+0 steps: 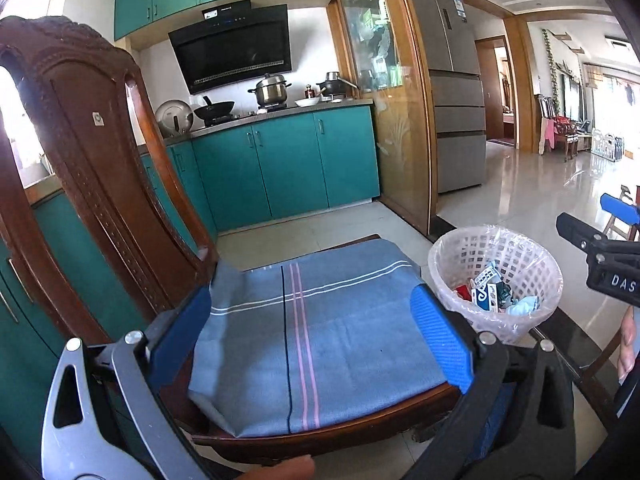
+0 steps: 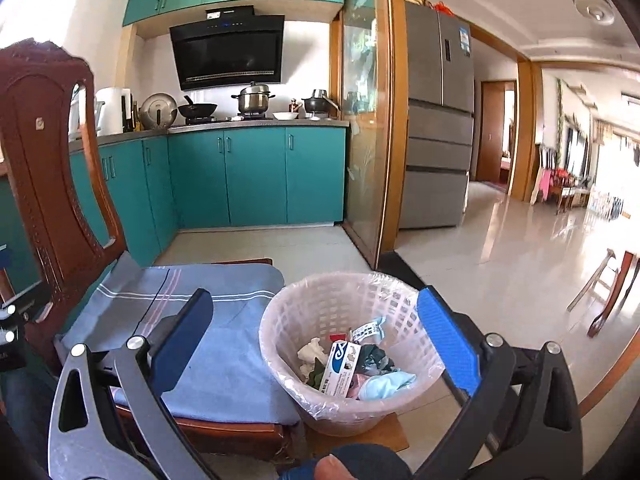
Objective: Collect trash
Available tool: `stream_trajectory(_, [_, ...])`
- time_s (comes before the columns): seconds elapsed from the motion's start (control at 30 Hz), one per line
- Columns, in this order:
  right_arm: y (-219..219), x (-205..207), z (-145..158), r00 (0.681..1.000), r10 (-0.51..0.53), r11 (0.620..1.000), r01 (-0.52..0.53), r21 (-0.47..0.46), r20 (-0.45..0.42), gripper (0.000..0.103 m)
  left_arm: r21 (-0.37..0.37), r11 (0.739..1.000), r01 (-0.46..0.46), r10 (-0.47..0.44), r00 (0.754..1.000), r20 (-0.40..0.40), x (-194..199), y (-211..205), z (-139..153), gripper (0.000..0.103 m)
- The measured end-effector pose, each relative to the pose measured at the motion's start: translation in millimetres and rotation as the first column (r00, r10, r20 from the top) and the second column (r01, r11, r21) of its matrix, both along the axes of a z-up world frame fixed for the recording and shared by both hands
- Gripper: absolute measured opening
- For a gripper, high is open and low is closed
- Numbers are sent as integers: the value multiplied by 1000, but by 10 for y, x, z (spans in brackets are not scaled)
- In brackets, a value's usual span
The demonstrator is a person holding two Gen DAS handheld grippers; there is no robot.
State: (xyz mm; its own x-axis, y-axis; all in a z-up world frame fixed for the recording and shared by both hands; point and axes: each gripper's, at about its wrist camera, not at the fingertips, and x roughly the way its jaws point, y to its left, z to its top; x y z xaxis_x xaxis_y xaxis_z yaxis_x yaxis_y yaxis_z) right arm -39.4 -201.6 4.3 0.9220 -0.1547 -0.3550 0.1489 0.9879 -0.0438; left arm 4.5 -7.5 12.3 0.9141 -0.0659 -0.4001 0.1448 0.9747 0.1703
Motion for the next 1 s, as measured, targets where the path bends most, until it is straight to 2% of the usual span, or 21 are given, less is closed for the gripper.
stream_trajectory(0.3, [193, -79, 165, 998, 15, 999, -13, -33, 61, 100, -9, 1000, -20, 21, 996, 87, -121, 126, 204, 100])
stream_trajectory(0.63, [242, -43, 265, 995, 17, 999, -15, -30, 94, 100, -16, 999, -29, 30, 995, 93, -89, 198, 226, 100])
stream_trajectory(1.0, [341, 83, 221, 996, 30, 999, -28, -31, 80, 100, -20, 999, -46, 47, 996, 70, 23, 277, 168, 100])
